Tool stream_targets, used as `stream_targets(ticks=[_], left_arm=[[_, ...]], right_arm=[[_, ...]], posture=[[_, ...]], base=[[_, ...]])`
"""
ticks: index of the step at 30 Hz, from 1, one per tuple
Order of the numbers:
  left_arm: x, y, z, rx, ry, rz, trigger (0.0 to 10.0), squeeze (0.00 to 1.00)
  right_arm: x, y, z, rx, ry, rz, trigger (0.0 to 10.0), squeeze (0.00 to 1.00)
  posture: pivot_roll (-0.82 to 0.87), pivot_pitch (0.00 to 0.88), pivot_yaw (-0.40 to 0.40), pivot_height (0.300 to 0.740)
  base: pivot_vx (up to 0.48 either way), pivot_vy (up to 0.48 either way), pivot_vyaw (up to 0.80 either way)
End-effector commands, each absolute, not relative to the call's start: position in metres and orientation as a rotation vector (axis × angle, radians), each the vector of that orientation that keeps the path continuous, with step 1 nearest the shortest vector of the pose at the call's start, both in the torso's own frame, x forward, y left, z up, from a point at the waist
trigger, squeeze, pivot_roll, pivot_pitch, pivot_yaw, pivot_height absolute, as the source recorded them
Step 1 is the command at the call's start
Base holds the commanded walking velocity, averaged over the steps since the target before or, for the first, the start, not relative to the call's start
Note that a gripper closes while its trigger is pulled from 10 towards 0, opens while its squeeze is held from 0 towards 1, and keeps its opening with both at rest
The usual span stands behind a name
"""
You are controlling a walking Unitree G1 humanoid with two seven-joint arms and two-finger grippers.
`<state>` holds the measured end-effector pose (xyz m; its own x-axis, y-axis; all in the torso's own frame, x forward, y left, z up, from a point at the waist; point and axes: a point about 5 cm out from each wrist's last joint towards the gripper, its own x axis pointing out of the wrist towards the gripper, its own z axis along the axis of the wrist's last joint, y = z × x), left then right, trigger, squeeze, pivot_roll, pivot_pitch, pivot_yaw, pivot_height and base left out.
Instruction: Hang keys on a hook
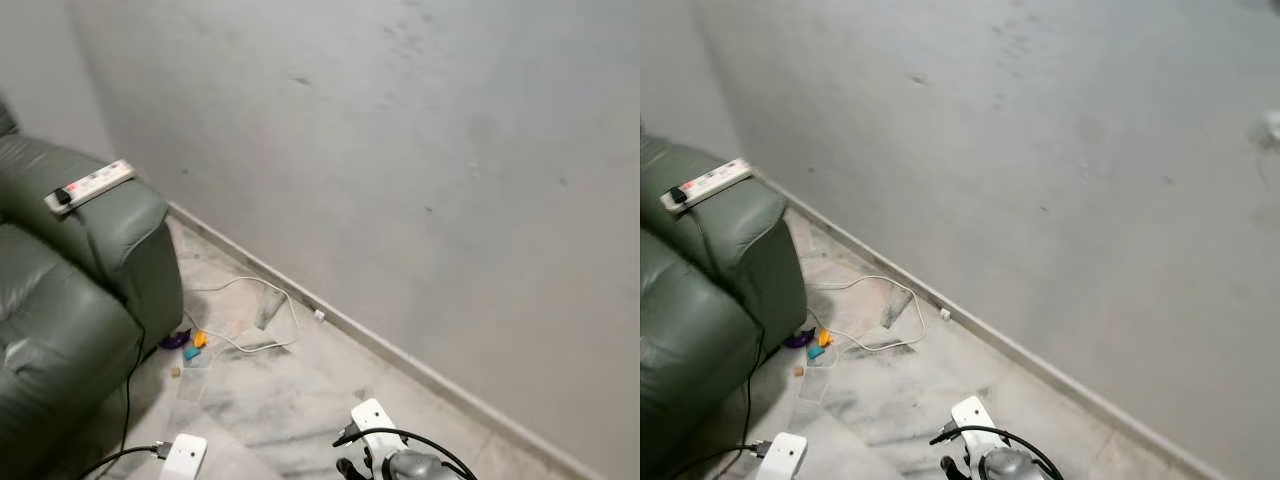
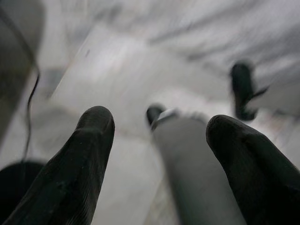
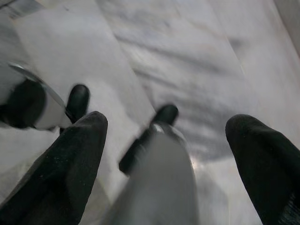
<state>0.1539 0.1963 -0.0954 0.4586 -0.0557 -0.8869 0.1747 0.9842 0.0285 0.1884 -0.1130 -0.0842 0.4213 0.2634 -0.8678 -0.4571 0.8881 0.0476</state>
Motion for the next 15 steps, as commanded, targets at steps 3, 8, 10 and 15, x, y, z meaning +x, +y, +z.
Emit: stream_targets(ticks=[3,8,10,15], left_arm=[[0.152,0.194,-0.096,0.074,1.043,-0.104,10.0,0.0],[0.155,0.196,-0.094,0.055,0.993,-0.063,10.0,0.0],[0.156,0.196,-0.092,0.039,0.961,-0.043,10.0,0.0],[0.217,0.188,-0.063,-0.017,0.788,-0.022,10.0,0.0]], right_arm=[[0.193,-0.115,-0.082,-0.112,1.028,0.358,10.0,0.0],[0.193,-0.115,-0.082,-0.079,1.02,0.334,10.0,0.0],[0.193,-0.114,-0.082,-0.067,1.011,0.326,10.0,0.0],[0.215,-0.131,-0.07,-0.019,0.941,0.287,10.0,0.0]], posture=[[0.06,0.077,-0.063,0.74],[0.06,0.078,-0.06,0.74],[0.06,0.079,-0.053,0.74],[0.06,0.078,-0.053,0.74]], base=[[0.0,0.0,-0.78],[0.0,0.0,-0.78],[0.0,0.0,-0.78],[0.0,0.0,-0.78]])
